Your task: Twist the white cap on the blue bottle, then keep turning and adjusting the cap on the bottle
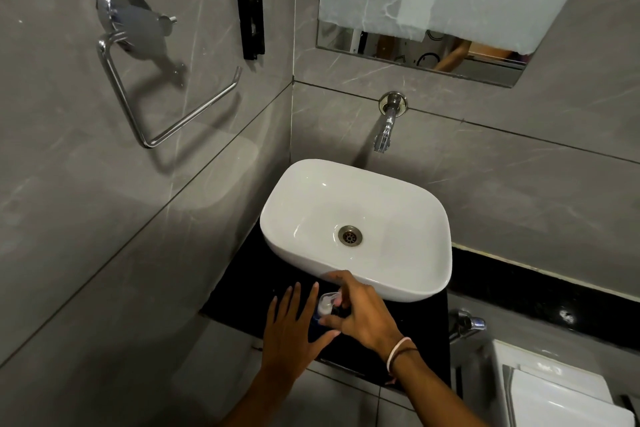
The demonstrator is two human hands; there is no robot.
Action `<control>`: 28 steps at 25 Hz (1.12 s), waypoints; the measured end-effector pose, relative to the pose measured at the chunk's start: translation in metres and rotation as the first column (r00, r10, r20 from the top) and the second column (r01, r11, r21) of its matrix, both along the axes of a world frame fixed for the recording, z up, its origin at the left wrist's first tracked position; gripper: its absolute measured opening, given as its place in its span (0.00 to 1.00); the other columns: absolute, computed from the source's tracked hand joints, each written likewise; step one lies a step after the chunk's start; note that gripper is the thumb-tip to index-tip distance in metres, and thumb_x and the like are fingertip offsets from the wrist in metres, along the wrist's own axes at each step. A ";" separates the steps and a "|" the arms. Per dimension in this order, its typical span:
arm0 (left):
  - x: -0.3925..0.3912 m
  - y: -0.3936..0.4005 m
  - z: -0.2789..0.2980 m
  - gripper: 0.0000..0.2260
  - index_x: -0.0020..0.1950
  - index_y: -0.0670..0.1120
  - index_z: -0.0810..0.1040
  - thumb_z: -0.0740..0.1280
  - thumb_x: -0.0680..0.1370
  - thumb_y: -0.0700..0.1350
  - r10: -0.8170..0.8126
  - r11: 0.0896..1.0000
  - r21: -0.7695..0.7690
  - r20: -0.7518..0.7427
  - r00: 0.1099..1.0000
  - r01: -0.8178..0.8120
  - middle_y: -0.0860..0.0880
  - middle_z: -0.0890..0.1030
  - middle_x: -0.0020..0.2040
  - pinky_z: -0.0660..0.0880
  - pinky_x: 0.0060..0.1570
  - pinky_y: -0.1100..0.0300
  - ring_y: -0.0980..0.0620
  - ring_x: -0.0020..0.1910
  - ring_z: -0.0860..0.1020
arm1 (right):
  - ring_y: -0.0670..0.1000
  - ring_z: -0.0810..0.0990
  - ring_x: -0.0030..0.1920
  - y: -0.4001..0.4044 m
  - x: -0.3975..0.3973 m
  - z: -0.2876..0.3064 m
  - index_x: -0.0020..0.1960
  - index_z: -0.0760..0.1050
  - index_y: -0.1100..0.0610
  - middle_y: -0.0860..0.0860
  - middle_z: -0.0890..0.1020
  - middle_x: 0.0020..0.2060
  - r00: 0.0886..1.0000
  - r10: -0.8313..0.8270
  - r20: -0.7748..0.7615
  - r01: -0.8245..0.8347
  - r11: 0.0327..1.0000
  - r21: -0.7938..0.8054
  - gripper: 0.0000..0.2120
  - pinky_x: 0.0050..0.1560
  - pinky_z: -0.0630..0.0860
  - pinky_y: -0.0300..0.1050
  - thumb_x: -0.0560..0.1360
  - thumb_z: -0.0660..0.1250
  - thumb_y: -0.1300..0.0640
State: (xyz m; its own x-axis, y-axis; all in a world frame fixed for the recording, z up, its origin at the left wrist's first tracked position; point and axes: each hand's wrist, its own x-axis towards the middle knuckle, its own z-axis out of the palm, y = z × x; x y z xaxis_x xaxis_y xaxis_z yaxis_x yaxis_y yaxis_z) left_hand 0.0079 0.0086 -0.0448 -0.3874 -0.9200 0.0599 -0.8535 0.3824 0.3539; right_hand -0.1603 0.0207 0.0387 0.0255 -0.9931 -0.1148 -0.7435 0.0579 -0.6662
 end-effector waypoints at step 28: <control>-0.003 -0.008 -0.038 0.41 0.73 0.49 0.67 0.59 0.71 0.77 0.050 0.986 -0.150 -0.107 0.993 -0.066 0.41 0.74 0.72 0.68 0.68 0.37 0.41 0.72 0.70 | 0.60 0.84 0.50 -0.051 0.016 0.025 0.54 0.83 0.57 0.58 0.85 0.50 0.610 0.548 -0.572 -0.493 0.828 0.268 0.12 0.49 0.83 0.52 0.75 0.68 0.53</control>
